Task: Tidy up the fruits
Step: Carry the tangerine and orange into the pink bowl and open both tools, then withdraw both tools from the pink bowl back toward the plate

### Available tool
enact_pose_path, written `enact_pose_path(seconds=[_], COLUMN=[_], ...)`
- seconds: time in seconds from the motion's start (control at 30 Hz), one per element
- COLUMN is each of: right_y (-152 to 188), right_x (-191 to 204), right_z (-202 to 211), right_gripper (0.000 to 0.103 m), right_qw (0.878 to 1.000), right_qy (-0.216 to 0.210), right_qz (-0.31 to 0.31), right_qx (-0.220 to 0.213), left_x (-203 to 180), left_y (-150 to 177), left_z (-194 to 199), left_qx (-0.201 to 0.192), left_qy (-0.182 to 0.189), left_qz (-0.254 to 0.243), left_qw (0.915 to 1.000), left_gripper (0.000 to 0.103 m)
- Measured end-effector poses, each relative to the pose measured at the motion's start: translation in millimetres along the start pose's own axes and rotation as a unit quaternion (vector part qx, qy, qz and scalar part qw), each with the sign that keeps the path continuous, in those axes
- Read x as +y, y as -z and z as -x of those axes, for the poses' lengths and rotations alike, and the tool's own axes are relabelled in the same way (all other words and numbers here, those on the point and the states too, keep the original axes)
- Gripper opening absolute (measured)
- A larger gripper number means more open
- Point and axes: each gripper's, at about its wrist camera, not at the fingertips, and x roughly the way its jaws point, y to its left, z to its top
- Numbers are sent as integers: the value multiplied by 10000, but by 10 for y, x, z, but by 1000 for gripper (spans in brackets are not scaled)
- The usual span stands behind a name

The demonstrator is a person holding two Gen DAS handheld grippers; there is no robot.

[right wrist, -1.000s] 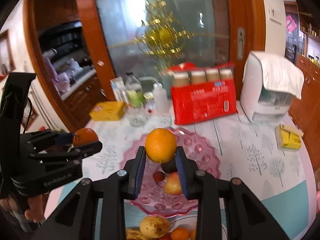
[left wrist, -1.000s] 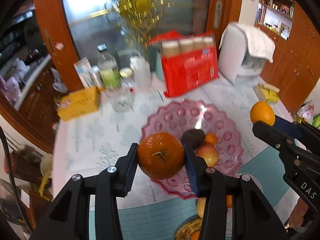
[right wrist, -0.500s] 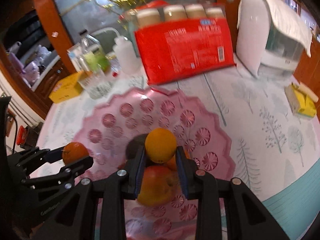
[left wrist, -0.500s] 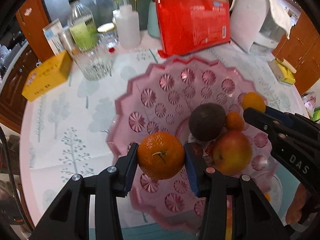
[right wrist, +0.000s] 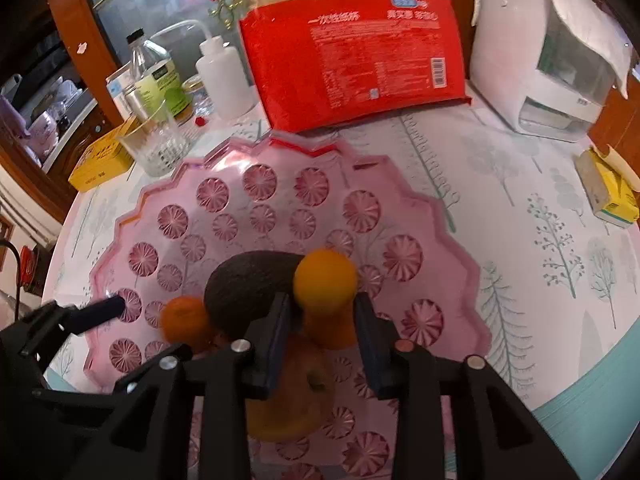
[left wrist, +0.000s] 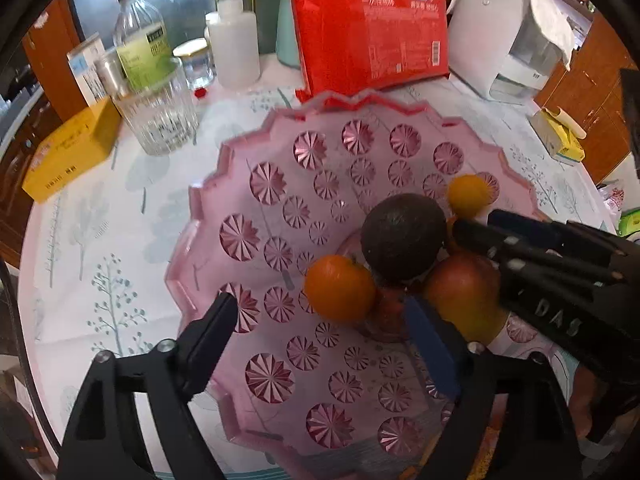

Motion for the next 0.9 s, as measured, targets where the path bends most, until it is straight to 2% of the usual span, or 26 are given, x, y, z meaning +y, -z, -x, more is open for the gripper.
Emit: enact_pose_path(seconds=[0.07,0.17,0.37,0.9], right_y=[23,46,115,390], right_x=[16,48,75,62], right_z=[36,94,291,1228], right_gripper=[51,58,59,59], right_qw=[10000,10000,9997,9959], right_qy=[9,-5,34,258], right_qz=[1,22,-57,-343], right_qx=[-66,-86,-215,-800], left_x=[-9,-3,45,117], left_y=[12,43,153,364], left_z=[60,141,355,1305], left_qx=[-42,-56,-102,-677], left_qy=[19,54,22,-267], left_qz=[-11,56,207,492], left_qw=[10000,10000,9997,9961], left_gripper=[86,86,86,86])
